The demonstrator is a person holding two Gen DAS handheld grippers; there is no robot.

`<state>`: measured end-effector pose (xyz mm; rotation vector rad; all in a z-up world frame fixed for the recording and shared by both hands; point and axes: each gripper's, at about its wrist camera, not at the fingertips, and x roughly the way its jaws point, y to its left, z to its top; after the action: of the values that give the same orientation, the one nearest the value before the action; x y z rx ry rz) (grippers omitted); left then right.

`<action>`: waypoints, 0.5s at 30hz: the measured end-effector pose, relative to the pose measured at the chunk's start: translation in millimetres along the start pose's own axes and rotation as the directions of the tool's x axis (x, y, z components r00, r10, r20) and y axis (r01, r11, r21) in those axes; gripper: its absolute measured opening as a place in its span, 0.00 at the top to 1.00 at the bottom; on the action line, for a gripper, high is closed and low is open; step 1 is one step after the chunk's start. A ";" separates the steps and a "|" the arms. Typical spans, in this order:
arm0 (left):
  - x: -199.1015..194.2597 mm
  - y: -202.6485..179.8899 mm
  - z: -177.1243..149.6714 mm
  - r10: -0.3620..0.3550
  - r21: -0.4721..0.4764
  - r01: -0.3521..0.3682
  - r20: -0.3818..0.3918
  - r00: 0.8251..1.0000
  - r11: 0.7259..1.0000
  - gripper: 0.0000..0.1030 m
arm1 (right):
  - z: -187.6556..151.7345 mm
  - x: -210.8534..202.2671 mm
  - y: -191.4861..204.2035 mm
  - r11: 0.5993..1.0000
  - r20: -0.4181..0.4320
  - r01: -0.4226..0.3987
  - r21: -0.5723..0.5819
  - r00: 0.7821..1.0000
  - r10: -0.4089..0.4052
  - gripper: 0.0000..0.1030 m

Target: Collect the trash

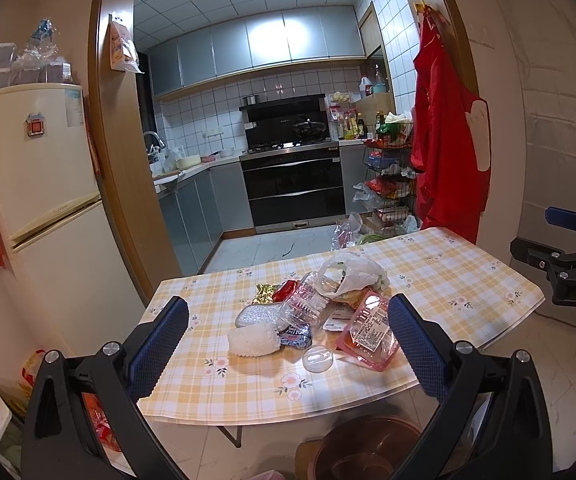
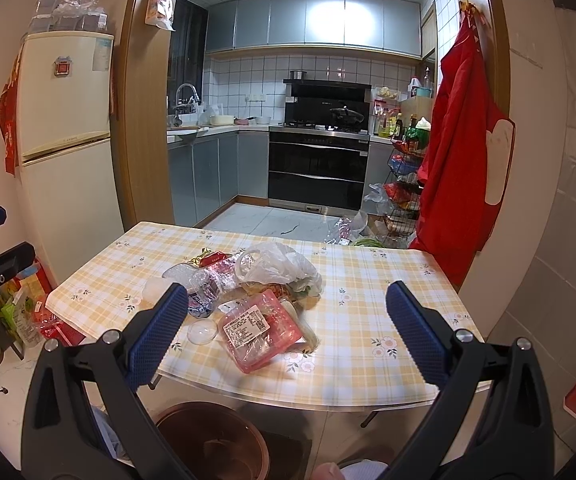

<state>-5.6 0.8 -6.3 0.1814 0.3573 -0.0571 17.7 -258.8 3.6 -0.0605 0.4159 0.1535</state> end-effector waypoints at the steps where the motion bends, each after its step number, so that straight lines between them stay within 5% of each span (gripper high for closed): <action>1: 0.1 0.0 0.8 0.001 0.000 -0.001 -0.001 1.000 1.000 0.05 | -0.2 0.7 0.5 1.000 -0.001 0.000 0.000 1.000 0.000 0.05; 15: 0.0 -0.2 0.3 0.001 0.000 -0.001 -0.001 1.000 1.000 0.05 | -3.5 1.9 1.1 1.000 -0.003 -0.004 0.004 1.000 0.004 0.05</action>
<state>-5.4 0.5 -6.0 0.1812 0.3585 -0.0562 17.8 -257.8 -0.4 -0.0555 0.4195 0.1569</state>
